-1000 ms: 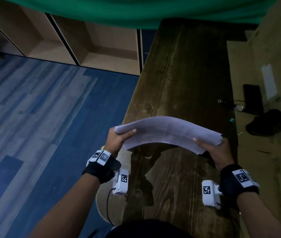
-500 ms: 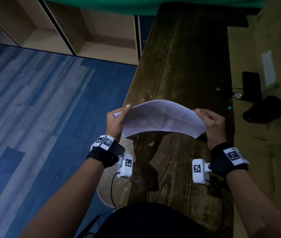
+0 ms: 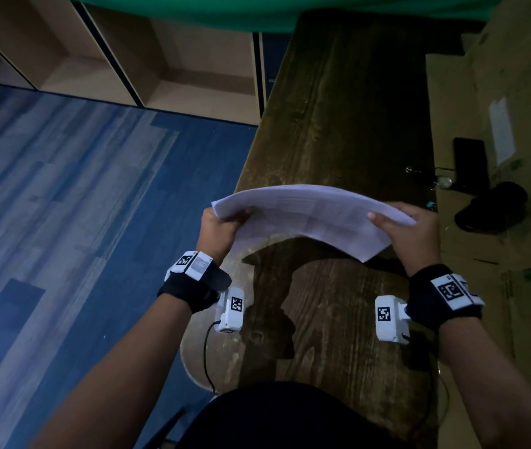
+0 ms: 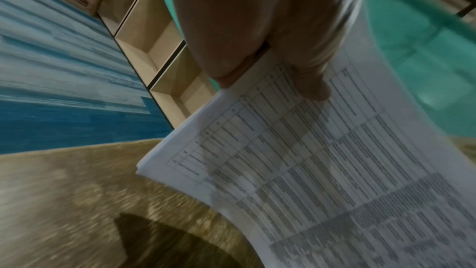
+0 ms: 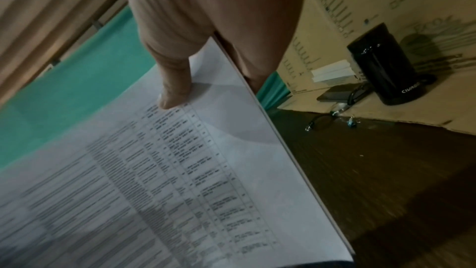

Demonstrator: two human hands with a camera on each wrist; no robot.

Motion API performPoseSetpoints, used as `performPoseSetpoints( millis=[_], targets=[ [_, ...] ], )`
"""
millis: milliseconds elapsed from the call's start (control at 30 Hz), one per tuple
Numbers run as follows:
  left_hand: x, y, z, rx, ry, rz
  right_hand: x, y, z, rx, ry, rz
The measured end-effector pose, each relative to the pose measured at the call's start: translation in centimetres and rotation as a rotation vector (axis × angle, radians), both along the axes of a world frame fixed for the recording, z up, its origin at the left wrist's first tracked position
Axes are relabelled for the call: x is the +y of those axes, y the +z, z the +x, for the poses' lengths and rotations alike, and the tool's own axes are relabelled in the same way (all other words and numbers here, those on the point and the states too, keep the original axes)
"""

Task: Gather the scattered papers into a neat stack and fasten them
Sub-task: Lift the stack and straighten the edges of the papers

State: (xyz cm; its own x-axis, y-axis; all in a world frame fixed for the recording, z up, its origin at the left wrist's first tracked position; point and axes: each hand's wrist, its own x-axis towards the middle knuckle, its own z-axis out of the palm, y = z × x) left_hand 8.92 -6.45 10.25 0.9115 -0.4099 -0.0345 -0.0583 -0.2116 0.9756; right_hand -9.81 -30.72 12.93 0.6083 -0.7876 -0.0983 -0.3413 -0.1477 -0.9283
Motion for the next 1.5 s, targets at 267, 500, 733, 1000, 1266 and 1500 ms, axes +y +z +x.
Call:
performPoseSetpoints(
  millis=[267,500,733,1000,1266,1500],
  targets=[
    [1.0,-3.8,-0.4,0.107,-0.008,0.279,1.1,-1.5,-0.3,0.181,-0.008,0.051],
    [0.7,-0.4,0.2,-0.156,-0.154,0.265,-0.8,4.5,1.3,0.291,0.154,-0.543],
    [-3.3,9.8,-1.3,-0.639,-0.505,0.458,4.3,9.6,5.9,0.44,0.65,-0.587],
    [0.8,12.3,1.4,-0.125,-0.303,-0.012,2.7,8.8,1.7,-0.105,0.364,0.041],
    [-2.1,9.0,-3.6,0.046,-0.196,-0.24,4.1,5.4,1.6,-0.262,0.183,0.247],
    [-1.9,5.0,-5.8,0.124,-0.061,-0.085,4.7,2.5,-0.2,-0.102,0.215,0.27]
  ],
)
